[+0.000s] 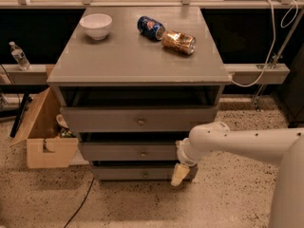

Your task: Open middle drawer

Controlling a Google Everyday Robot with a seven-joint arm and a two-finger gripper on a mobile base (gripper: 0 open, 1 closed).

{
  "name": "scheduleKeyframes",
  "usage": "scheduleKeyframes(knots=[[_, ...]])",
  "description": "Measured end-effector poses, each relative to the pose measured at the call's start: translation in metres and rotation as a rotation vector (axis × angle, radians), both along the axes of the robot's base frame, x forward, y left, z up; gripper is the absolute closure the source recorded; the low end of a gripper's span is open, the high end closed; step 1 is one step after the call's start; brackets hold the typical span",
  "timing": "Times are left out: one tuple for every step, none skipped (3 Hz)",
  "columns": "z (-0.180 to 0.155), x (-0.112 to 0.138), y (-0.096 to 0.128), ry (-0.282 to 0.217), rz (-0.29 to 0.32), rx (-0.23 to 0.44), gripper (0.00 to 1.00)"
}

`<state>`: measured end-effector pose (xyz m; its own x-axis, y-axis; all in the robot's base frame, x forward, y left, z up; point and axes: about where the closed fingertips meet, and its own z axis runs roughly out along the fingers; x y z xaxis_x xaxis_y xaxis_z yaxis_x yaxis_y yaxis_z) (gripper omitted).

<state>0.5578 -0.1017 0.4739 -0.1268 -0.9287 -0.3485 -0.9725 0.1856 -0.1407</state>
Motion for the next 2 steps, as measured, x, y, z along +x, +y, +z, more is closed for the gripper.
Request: scheduleKeyframes(knots=[[-0.009,0.020,-0.002,-0.029,-0.002,-0.020,0.00],[-0.027,0.047,-0.005,-0.059,-0.006,-0.026,0.00]])
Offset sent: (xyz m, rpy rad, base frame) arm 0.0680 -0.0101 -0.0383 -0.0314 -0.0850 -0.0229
